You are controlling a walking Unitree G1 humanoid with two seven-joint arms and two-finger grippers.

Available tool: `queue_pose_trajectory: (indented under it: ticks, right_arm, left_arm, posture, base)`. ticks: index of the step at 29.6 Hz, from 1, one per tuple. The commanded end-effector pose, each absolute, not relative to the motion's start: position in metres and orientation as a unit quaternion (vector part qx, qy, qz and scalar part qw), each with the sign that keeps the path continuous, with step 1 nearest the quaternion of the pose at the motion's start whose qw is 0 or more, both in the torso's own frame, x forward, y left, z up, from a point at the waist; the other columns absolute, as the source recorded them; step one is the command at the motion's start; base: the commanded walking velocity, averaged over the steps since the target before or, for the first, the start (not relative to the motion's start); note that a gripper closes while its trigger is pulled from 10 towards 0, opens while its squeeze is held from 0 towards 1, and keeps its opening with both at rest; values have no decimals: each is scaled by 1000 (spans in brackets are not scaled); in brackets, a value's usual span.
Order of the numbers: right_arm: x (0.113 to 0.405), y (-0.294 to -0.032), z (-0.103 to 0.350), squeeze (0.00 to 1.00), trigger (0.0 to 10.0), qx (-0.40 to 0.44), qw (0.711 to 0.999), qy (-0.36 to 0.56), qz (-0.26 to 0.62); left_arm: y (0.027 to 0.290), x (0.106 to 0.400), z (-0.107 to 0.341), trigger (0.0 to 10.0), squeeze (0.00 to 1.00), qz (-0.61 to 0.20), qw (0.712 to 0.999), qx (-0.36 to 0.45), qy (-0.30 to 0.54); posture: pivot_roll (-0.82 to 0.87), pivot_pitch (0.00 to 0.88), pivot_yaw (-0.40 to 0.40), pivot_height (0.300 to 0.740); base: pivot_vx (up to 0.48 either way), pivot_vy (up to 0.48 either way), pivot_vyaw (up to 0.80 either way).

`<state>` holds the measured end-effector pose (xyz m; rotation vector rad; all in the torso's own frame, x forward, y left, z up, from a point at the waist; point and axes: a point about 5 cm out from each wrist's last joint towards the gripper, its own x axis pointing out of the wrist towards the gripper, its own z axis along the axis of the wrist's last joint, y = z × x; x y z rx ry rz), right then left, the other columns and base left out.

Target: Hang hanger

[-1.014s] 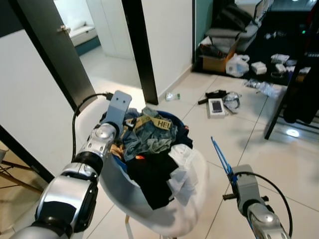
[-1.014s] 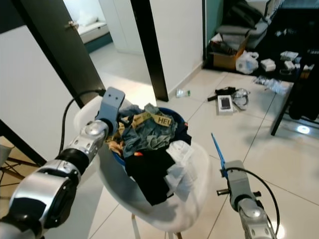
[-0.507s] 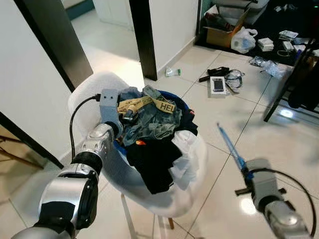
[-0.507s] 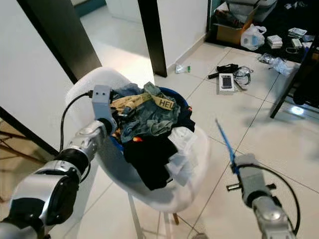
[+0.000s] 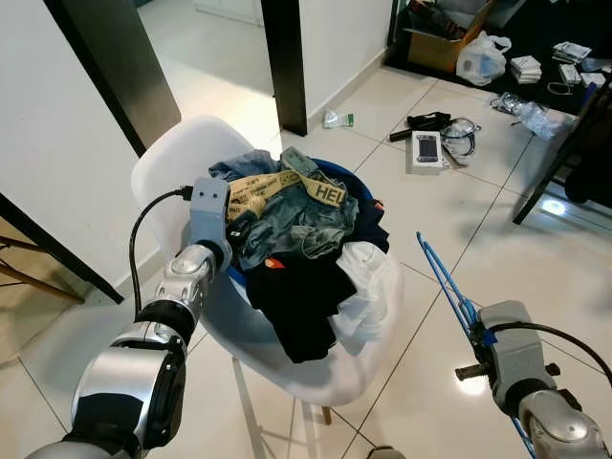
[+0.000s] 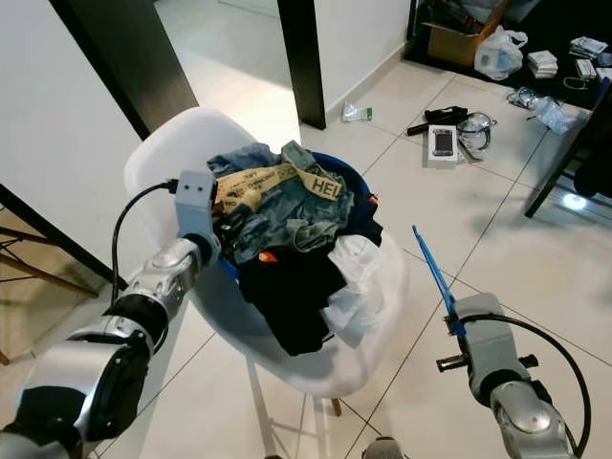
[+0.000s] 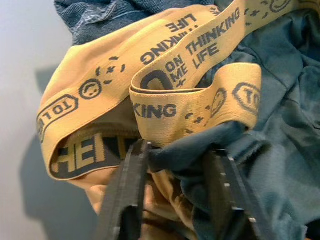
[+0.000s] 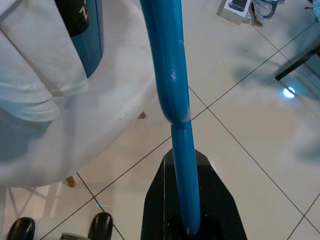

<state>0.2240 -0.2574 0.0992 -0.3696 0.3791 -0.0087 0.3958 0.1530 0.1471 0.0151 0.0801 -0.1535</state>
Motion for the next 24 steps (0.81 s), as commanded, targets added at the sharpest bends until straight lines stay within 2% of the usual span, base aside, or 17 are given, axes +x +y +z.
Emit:
queue_pose_trajectory:
  ticks: [1,9,14,21,23,24]
  right_arm:
    - [220,-256,98,0,10000,-179,965,194,-3]
    - [223,-258,99,0,10000,-176,965,197,-12]
    - [247,-254,100,0,10000,-167,969,183,-17]
    - [263,-250,103,0,10000,-163,972,168,-19]
    - [269,-250,104,0,10000,-161,973,164,-20]
    - [276,-250,106,0,10000,-159,975,156,-22]
  left_arm:
    - [162,392,140,0,0,-70,996,20,48]
    - [159,395,150,0,0,-86,996,16,25]
    - [162,405,202,0,0,-142,987,-23,-75]
    - [169,403,232,0,0,-202,969,-25,-138]
    - [171,401,238,0,0,-220,963,-18,-153]
    - [173,396,248,0,0,-249,952,-12,-177]
  posture:
    - [-240,267,124,740]
    - [-230,244,130,740]
    - [-191,162,139,740]
    - [-171,107,142,740]
    - [-163,81,142,740]
    - [-152,37,140,740]
  base:
    - [0,0,0]
    - [0,0,0]
    - [0,0,0]
    - [0,0,0]
    - [0,0,0]
    - [0,0,0]
